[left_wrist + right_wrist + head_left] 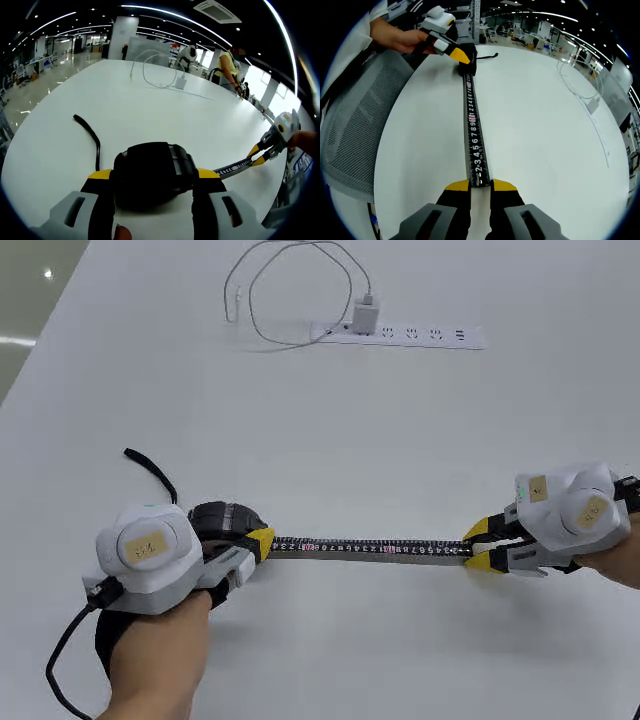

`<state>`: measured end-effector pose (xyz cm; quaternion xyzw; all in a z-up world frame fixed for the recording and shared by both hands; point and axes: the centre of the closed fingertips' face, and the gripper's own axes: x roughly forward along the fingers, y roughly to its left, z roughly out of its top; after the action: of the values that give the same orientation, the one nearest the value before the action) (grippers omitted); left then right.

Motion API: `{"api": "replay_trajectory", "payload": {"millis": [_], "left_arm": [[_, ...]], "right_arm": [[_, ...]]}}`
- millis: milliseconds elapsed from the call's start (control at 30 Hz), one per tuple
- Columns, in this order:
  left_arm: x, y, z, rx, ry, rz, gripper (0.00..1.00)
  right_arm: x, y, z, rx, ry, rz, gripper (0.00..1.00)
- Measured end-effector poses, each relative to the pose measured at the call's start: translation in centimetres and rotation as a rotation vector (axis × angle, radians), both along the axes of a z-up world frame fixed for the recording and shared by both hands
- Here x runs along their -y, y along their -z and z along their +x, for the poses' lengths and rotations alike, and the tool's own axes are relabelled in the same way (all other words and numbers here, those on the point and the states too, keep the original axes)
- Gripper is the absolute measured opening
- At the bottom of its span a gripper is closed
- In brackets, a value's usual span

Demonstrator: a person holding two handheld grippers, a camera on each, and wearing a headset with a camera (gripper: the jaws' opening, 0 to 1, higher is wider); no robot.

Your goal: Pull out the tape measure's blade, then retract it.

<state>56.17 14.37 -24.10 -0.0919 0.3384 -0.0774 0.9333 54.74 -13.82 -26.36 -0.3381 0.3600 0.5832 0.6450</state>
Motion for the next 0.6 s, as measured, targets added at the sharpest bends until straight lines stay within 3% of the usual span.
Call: {"api": "replay_trajectory", "payload": {"millis": [600], "left_arm": [[0.1, -0.2, -0.2, -0.001, 0.002, -0.028, 0.58]], "right_arm": [[-2.3, -0.3, 0.2, -0.002, -0.006, 0.026, 0.1]]}}
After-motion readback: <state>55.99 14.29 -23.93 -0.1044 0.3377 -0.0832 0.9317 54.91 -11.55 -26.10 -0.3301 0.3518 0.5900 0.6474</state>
